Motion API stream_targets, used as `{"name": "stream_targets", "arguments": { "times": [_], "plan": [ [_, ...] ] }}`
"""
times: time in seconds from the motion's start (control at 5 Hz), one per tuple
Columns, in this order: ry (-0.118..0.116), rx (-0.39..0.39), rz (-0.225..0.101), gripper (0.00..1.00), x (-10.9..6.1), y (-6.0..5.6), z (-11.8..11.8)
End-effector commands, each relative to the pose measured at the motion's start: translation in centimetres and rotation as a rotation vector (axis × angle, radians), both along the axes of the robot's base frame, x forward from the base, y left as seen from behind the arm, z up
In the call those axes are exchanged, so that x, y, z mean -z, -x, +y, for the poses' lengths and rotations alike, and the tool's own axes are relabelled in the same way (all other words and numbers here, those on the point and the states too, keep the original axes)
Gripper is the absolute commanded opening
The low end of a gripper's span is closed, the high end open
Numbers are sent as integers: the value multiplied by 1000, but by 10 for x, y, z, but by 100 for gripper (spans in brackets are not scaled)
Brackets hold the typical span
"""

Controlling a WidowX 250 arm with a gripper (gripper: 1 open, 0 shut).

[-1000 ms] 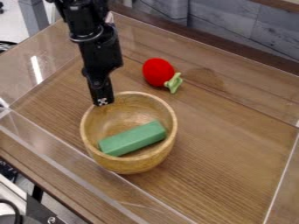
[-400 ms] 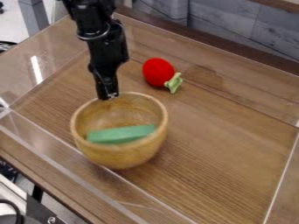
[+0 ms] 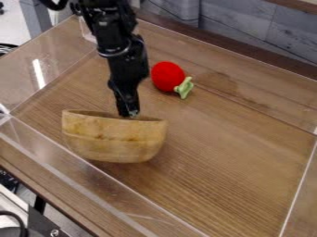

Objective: Remove the green stick from the brown bowl and put it on the table

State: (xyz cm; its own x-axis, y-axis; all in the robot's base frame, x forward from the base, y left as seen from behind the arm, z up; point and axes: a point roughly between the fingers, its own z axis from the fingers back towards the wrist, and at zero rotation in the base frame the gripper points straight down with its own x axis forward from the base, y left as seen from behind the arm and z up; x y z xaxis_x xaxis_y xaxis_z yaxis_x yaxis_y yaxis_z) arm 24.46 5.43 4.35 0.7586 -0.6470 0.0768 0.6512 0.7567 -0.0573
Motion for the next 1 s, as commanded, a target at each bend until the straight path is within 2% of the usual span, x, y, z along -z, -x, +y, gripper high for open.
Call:
{"name": "stream_targets", "arguments": {
  "times": [0.0, 0.4, 0.8],
  "plan": [
    [8, 17, -25, 0, -13, 2, -9],
    [29, 131, -9, 0, 1, -4, -23],
    [55, 43, 12, 0, 3, 5, -25]
  ]
}}
